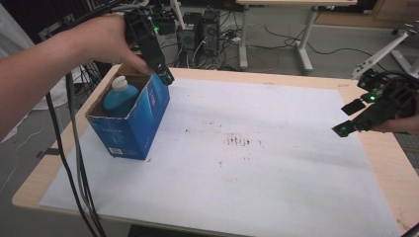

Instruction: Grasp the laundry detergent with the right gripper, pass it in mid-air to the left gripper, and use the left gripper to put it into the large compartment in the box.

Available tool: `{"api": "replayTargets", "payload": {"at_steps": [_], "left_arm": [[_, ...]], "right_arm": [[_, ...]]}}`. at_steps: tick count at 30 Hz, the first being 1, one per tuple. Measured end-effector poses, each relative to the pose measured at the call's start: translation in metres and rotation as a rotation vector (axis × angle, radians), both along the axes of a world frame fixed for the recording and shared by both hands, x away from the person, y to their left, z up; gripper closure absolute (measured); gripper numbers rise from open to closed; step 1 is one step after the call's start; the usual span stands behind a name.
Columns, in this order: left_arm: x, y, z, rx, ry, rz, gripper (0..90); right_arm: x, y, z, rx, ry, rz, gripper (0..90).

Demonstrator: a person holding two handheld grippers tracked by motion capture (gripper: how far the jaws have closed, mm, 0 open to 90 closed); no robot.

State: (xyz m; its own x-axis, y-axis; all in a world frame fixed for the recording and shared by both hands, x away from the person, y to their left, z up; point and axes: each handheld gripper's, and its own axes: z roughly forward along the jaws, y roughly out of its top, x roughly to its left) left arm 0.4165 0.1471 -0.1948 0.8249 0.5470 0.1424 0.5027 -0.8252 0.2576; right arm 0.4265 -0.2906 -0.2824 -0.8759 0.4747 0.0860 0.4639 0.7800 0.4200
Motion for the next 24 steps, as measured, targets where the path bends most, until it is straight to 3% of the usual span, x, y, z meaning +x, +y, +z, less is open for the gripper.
{"api": "replayTargets", "payload": {"at_steps": [14, 24], "left_arm": [[0.01, -0.066, -0.015, 0.004, 0.027, -0.194, 19.7], [0.011, -0.086, -0.021, 0.006, 0.027, -0.24, 19.7]], "right_arm": [[-0.015, 0.018, 0.014, -0.012, -0.035, -0.007, 13.2], [-0.017, 0.026, 0.023, -0.006, -0.054, 0.006, 13.2]]}}
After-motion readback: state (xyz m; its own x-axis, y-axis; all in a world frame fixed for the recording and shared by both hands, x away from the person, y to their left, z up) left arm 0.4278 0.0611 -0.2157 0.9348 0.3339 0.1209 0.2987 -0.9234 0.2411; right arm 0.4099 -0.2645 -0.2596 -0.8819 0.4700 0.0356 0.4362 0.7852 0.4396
